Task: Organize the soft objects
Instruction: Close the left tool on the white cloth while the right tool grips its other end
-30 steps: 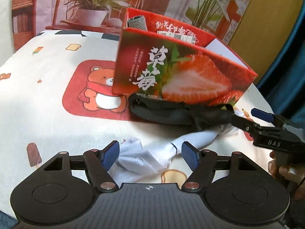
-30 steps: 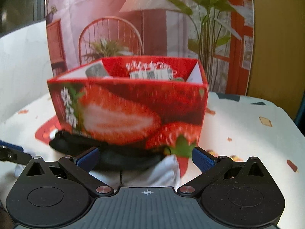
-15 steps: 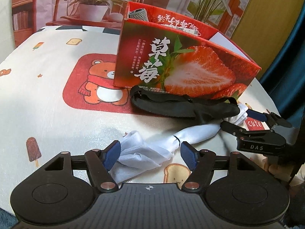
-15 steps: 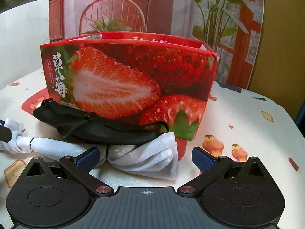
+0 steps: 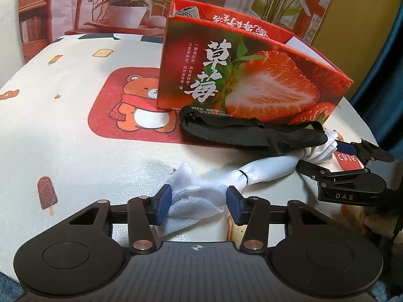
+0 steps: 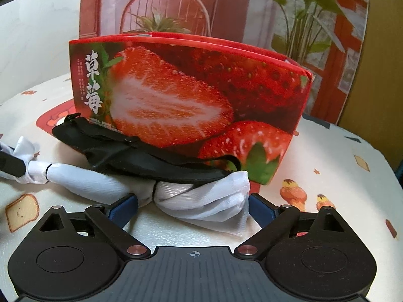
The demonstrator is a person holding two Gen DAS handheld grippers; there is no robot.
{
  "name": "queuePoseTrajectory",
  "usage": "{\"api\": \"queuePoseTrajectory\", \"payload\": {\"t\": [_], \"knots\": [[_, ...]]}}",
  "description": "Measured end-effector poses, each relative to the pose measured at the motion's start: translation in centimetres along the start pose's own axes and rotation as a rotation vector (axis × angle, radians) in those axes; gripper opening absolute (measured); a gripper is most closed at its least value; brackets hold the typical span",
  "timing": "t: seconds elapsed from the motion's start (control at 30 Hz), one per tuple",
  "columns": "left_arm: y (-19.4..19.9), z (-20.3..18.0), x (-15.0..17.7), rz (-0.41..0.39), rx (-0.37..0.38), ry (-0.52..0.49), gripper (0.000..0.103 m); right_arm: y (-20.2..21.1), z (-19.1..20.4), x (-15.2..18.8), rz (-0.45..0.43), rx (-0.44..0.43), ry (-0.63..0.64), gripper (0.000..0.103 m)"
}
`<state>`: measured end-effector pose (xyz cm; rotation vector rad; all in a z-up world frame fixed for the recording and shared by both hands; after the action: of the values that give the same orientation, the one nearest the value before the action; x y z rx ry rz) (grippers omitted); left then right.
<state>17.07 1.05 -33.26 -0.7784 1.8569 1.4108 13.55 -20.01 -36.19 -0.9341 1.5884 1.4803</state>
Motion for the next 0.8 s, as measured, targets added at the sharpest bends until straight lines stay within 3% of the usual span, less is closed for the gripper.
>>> {"api": "queuePoseTrajectory", "payload": {"t": [0.37, 0.57, 0.8], "knots": [[-0.6, 0.5, -0.3, -0.045, -0.025, -0.001, 0.041, 0.1, -1.5, 0.0, 0.002, -0.032, -0.116, 0.088], [-0.8, 0.6, -0.4, -0.06, -0.034, -0.008, 0.041, 0.5, -3.3, 0.1, -0.025, -0.035, -0.25, 0.085], [-1.0, 0.7, -0.4, -0.069, -0.044, -0.006, 0.041, 0.7, -5.5, 0.6, -0.041, -0.016, -0.375, 0.061]]}}
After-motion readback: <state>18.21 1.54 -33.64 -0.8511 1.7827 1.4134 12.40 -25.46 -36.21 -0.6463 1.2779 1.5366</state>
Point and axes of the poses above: each gripper's, at about its wrist camera, not at the fingertips, and y roughly against the way its jaws point, z to its left, x to its underside, the point moved 6 cm from there along -y, roughly the way its jaws point, and after that the axes turned 15 degrees about -z, right-handed, at the moved point
